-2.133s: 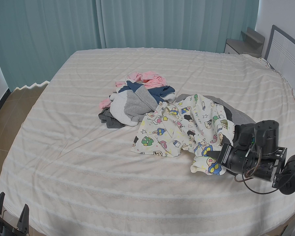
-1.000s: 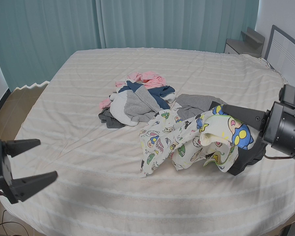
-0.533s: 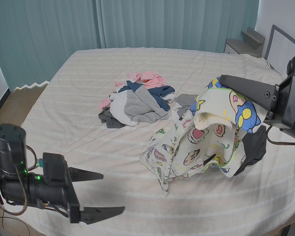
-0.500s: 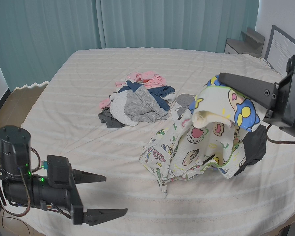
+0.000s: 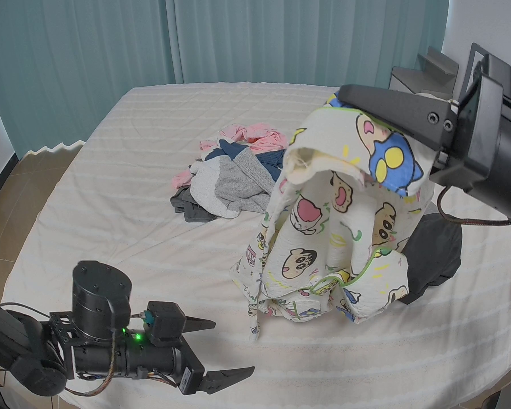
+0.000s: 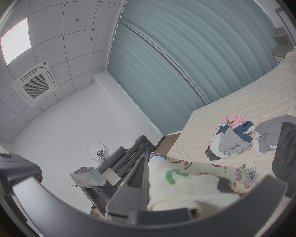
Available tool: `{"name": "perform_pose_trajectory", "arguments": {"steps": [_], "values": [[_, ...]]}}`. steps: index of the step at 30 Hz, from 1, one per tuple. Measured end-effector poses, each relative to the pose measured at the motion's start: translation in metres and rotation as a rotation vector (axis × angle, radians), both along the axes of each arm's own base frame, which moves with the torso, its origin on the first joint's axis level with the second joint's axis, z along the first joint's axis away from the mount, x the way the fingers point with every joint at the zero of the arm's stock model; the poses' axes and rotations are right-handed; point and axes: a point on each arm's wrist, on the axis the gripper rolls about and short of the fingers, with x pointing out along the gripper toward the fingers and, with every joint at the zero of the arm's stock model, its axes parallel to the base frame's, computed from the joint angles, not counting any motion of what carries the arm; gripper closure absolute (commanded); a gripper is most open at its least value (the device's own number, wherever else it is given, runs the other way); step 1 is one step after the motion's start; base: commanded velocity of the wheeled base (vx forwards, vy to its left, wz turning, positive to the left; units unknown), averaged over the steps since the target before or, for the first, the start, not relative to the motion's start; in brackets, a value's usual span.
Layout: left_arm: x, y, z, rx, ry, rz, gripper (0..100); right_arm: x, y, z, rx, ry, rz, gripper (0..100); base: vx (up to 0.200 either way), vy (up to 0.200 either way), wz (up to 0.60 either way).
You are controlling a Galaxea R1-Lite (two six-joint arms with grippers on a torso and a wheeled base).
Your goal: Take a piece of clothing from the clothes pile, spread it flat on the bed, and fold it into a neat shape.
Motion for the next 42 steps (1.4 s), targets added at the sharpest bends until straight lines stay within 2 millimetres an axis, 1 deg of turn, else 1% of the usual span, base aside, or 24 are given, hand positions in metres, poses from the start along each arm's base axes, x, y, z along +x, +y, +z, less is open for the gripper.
{"name": "perform_pose_trajectory", "arguments": {"steps": [3, 13, 22, 28, 32, 38, 42], "values": [[0.004, -0.006, -0.014, 0.02, -0.017, 0.03, 0, 0.002, 0.003, 0.003, 0.008, -0.005, 0.001, 100, 0.0, 0.0, 0.0], [0.023, -0.03, -0.053, 0.067, -0.175, 0.25, 0, 0.004, 0.008, 0.006, 0.015, -0.009, 0.005, 100, 0.0, 0.0, 0.0], [0.033, -0.05, -0.08, 0.0, -0.248, 0.313, 0, 0.005, 0.01, 0.006, 0.018, -0.009, 0.007, 100, 0.0, 0.0, 0.0], [0.039, -0.054, -0.105, 0.058, -0.235, 0.377, 0, 0.005, 0.01, 0.006, 0.017, -0.008, 0.007, 100, 0.0, 0.0, 0.0], [0.044, -0.057, -0.111, 0.065, -0.235, 0.39, 0, 0.005, 0.01, 0.006, 0.017, -0.008, 0.007, 100, 0.0, 0.0, 0.0], [0.062, -0.068, -0.112, 0.033, -0.279, 0.447, 0, 0.005, 0.01, 0.007, 0.019, -0.009, 0.008, 100, 0.0, 0.0, 0.0], [0.071, -0.07, -0.117, 0.027, -0.287, 0.473, 0, 0.004, 0.009, 0.006, 0.02, -0.008, 0.007, 100, 0.0, 0.0, 0.0]]}}
